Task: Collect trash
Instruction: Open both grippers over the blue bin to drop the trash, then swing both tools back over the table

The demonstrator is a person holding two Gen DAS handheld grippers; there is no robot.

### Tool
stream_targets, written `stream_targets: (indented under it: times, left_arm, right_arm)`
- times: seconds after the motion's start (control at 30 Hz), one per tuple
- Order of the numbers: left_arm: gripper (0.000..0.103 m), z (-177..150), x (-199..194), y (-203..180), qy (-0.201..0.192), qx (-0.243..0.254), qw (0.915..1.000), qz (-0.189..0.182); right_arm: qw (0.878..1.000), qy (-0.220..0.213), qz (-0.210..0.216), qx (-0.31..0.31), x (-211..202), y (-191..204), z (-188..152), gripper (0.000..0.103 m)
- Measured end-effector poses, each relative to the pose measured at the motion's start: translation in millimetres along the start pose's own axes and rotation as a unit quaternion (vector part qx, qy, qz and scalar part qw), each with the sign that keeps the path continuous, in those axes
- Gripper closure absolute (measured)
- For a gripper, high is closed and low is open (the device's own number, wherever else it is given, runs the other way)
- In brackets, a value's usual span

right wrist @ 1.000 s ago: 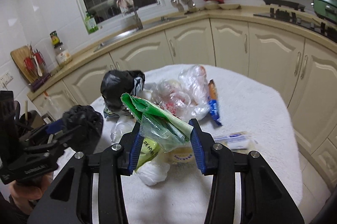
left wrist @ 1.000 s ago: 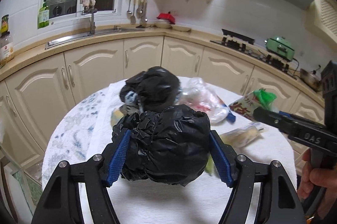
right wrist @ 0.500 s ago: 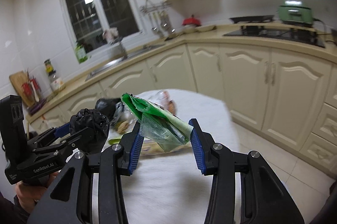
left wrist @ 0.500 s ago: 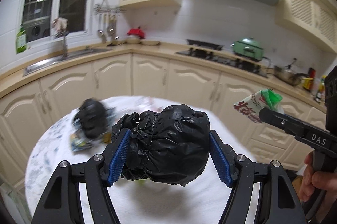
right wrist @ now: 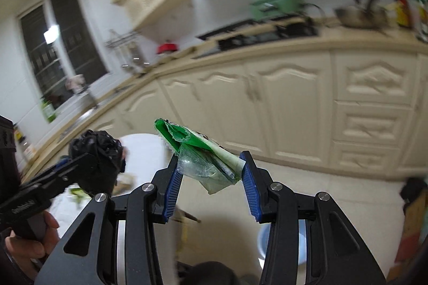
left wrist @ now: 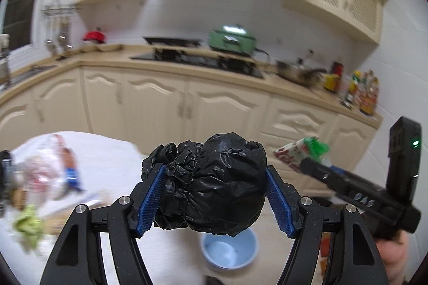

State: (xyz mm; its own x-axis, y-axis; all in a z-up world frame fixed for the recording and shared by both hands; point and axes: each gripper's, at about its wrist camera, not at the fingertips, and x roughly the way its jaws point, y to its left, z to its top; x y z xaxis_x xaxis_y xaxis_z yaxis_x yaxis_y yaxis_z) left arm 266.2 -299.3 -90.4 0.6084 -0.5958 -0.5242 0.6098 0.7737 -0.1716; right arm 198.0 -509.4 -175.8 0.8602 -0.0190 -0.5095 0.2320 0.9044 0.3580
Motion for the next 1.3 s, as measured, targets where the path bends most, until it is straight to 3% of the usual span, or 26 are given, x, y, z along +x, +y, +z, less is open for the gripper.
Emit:
stream_targets:
  times: [0.27,0.57,0.7,0.8,0.9,0.97,1.1,1.3]
  left_arm:
    - [0.035,8.7,137.9,-29.4,0.103,0.022,0.9940,-0.030]
    - [0.032,11.6,298.3,-48.3,0.223,0.025,0.9744,-0.013]
    - [0.014,8.9,333.9,-62.4,0.248,0.033,0.9681,0.011]
    - [0.003,13.2,349.8,-69.1,0.247,0.042,0.9677,0.031]
    - [0.002,19.1,353.5,-69.7,0.240,0.051,0.9683,0.048]
    - [0.002,26.2,352.9,-70.2,0.229,0.059,0.9700,0.057]
    - [0.001,33.9,333.6,-69.9,0.204,0.066,0.9746,0.064]
    - [0.001,50.2,271.1,-69.0,0.150,0.060,0.9852,0.057]
  right_arm:
    - [0.994,0.058,-0.051,0.077,41.4,-104.7,-32.5,0.060]
    - [0.977,0.133,-0.062,0.155,114.0,-190.3,-75.9,0.057]
    - [0.967,0.157,-0.058,0.191,136.4,-218.1,-95.4,0.046]
    - [0.963,0.160,-0.063,0.208,138.0,-229.0,-106.3,0.028]
    - [0.960,0.154,-0.070,0.225,131.8,-237.2,-113.7,0.016]
    - [0.959,0.153,-0.076,0.228,126.6,-237.0,-115.7,0.000]
    - [0.959,0.147,-0.091,0.225,112.7,-228.8,-114.6,0.000]
    - [0.967,0.119,-0.095,0.203,82.5,-193.3,-95.2,0.000]
